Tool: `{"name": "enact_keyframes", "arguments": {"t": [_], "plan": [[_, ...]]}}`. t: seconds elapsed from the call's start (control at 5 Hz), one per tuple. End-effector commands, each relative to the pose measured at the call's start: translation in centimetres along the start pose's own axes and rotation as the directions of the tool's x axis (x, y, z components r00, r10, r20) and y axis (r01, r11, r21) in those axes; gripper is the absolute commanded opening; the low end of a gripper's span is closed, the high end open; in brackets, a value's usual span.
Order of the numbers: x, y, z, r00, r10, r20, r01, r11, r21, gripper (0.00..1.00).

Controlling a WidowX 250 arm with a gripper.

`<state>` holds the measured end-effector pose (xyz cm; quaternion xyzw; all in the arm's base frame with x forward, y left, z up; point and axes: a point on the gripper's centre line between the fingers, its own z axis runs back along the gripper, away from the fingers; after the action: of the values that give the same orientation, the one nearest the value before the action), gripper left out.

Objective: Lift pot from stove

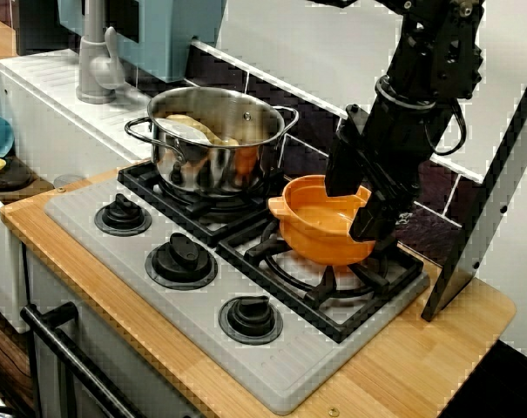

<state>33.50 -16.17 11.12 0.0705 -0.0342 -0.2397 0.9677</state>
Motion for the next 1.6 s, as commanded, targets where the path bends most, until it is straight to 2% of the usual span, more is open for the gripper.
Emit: {"name": "enact_keyframes", "arguments": {"t": [0.0, 0.6, 1.0, 1.2, 1.4], "plan": [[-0.4, -0.4, 0.0, 0.998, 0.009, 0.058, -0.011, 0.999, 0.032, 1.0], [0.0, -0.5, -2.1, 0.999, 0.035, 0.035, -0.036, 0.998, 0.049, 1.0], [0.0, -0.1, -2.8, 0.998, 0.055, 0.036, -0.057, 0.997, 0.053, 1.0], [0.2, 0.3, -3.1, 0.996, 0.076, 0.043, -0.078, 0.995, 0.057, 0.0], [0.2, 0.3, -3.0, 0.996, 0.077, 0.041, -0.079, 0.996, 0.051, 0.0]]}}
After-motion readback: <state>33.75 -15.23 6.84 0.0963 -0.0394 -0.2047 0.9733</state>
